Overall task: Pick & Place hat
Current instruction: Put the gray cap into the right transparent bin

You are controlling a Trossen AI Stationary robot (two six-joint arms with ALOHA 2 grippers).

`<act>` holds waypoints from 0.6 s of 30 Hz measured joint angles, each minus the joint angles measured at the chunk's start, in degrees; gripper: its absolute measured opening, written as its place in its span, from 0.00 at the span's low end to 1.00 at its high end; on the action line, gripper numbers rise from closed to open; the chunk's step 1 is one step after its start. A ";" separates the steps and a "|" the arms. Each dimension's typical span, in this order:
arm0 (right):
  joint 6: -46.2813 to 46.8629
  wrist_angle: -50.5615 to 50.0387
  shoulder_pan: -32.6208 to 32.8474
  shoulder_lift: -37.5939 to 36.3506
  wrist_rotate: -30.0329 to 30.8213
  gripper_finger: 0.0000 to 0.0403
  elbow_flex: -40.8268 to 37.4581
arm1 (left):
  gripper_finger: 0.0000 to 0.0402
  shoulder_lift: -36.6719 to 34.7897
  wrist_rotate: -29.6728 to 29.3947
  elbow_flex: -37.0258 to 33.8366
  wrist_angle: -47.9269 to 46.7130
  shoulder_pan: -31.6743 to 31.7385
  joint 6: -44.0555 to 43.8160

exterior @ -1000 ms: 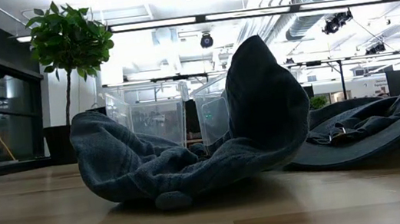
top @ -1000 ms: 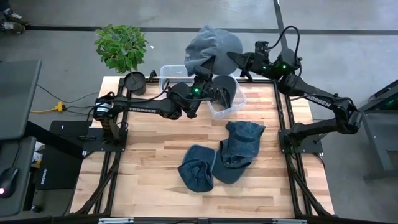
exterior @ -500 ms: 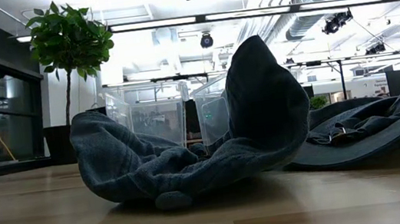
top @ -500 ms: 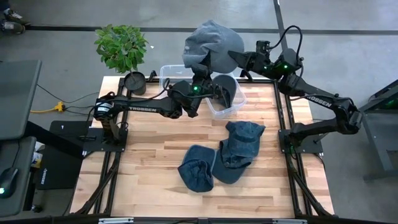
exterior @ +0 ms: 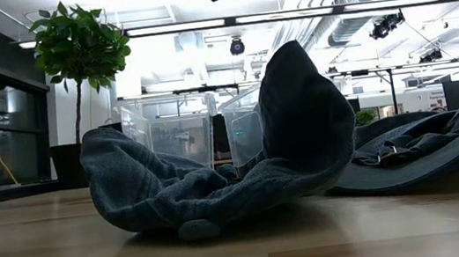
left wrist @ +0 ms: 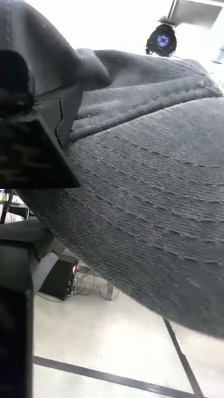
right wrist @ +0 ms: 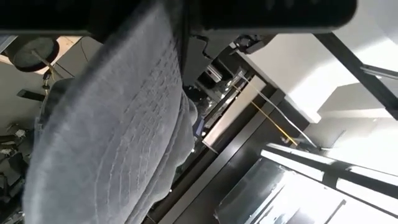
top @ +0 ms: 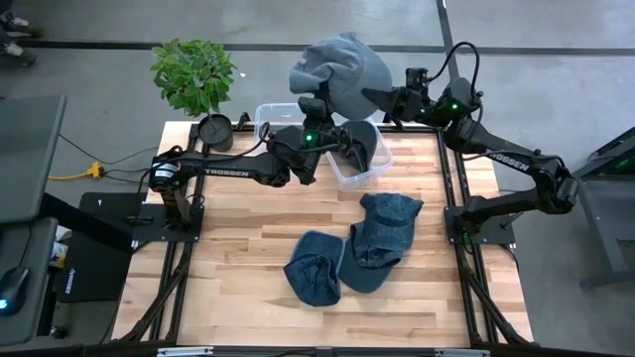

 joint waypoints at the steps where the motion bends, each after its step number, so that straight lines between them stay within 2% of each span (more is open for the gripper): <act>1: -0.19 0.00 0.00 0.00 -0.11 0.06 0.00 | 0.00 0.00 0.00 0.00 0.00 0.00 -0.07; 11: -2.09 -0.31 0.07 0.14 -1.65 0.09 -0.09 | 0.00 -0.09 1.43 0.15 -0.01 -0.07 -0.36; 18: -3.39 -0.52 -0.33 0.28 -1.78 0.23 -0.22 | 0.00 -0.22 1.60 0.24 0.13 -0.17 -0.70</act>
